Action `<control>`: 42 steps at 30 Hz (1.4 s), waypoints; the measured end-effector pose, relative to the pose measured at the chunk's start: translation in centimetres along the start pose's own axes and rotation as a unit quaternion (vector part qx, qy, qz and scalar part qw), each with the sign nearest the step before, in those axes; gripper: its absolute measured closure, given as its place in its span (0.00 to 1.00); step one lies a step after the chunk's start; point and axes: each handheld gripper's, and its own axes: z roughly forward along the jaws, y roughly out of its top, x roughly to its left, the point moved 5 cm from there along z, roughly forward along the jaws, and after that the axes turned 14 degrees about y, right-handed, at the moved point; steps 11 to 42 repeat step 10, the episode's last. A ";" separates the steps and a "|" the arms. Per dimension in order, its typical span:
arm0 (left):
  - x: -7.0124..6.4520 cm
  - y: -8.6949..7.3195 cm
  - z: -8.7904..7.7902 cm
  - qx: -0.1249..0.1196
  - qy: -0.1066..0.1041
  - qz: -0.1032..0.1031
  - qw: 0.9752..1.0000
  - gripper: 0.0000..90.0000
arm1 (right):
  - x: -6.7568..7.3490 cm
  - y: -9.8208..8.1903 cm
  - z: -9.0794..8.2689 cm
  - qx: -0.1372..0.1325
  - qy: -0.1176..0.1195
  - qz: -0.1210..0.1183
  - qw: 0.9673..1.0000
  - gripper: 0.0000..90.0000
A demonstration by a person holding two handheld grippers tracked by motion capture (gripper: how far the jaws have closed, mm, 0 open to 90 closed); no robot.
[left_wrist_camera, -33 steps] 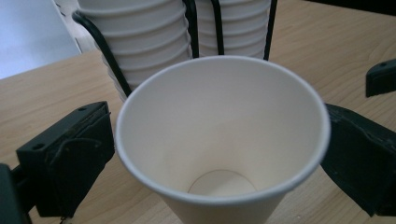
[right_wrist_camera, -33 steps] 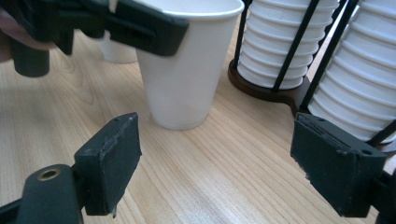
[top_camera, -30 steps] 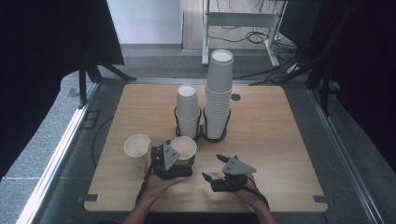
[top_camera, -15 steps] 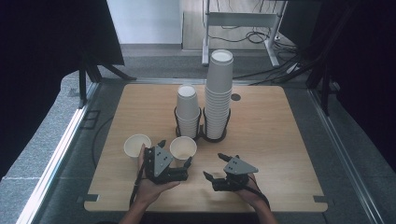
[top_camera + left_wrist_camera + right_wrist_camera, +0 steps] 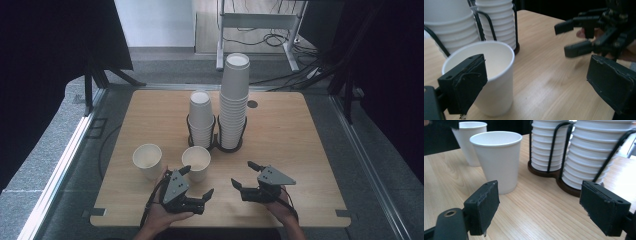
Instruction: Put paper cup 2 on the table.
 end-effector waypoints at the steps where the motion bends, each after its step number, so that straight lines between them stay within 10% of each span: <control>1: 0.1 -0.2 0.0 0.002 -0.002 0.000 1.000 0.04 | -0.1 0.0 -0.1 -0.001 -0.002 0.001 1.000 0.18; 42: 0.3 0.0 0.5 0.003 -0.011 -0.008 1.000 0.05 | -0.5 0.7 -1.0 -0.032 0.006 0.011 0.999 0.18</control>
